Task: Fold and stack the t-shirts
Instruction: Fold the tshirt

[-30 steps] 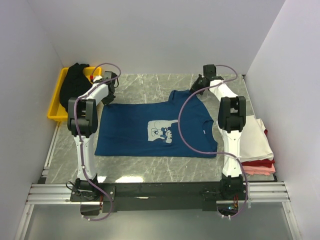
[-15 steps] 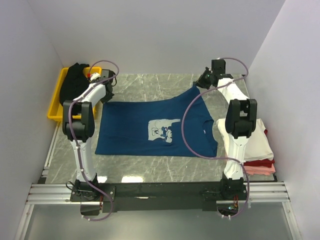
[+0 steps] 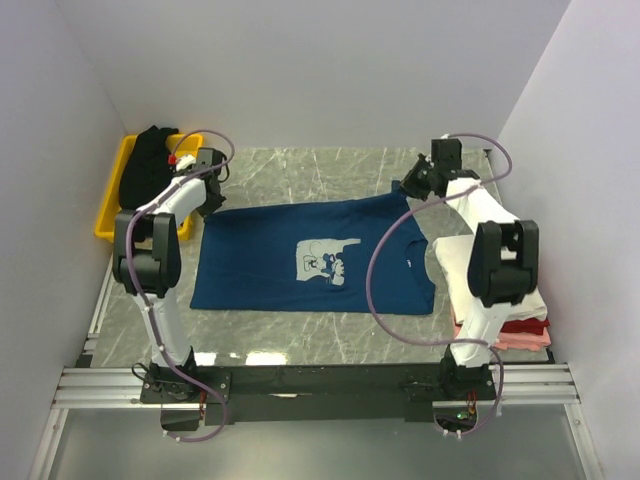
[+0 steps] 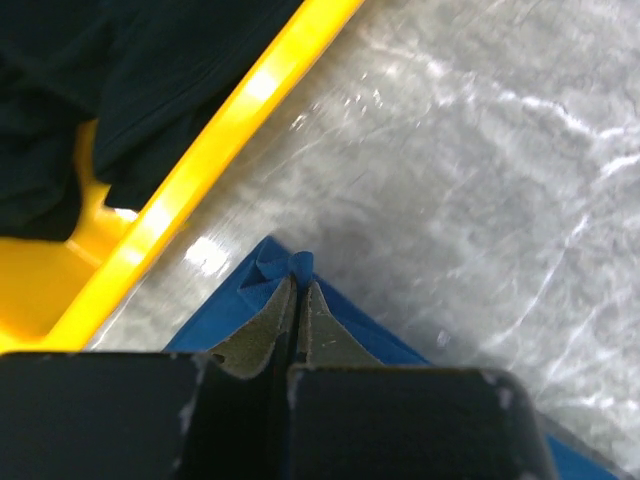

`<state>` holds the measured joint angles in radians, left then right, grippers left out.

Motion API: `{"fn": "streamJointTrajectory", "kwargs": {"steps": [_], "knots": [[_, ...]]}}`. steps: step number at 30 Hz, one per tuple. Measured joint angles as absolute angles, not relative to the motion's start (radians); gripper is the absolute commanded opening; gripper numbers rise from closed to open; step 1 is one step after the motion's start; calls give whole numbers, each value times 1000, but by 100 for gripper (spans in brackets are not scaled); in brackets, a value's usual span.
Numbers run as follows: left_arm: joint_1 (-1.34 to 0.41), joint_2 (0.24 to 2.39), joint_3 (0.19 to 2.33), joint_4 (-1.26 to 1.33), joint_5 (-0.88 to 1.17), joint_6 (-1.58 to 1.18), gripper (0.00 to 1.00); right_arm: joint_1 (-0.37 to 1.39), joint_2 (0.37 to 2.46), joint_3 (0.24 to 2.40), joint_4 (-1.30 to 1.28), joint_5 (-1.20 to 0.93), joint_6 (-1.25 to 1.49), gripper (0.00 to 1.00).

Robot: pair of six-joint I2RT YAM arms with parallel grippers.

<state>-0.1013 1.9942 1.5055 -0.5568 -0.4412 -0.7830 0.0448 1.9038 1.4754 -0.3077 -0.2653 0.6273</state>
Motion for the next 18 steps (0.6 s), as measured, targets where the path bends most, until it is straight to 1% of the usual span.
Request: {"fn": "streamJointTrajectory", "kwargs": {"steps": [7, 18], "knots": [[-101, 1879, 1391, -531, -429, -803, 1, 45, 1672, 1225, -262, -250, 630, 0], [-100, 1776, 1214, -502, -414, -842, 1, 45, 1426, 886, -213, -253, 642, 0]]}}
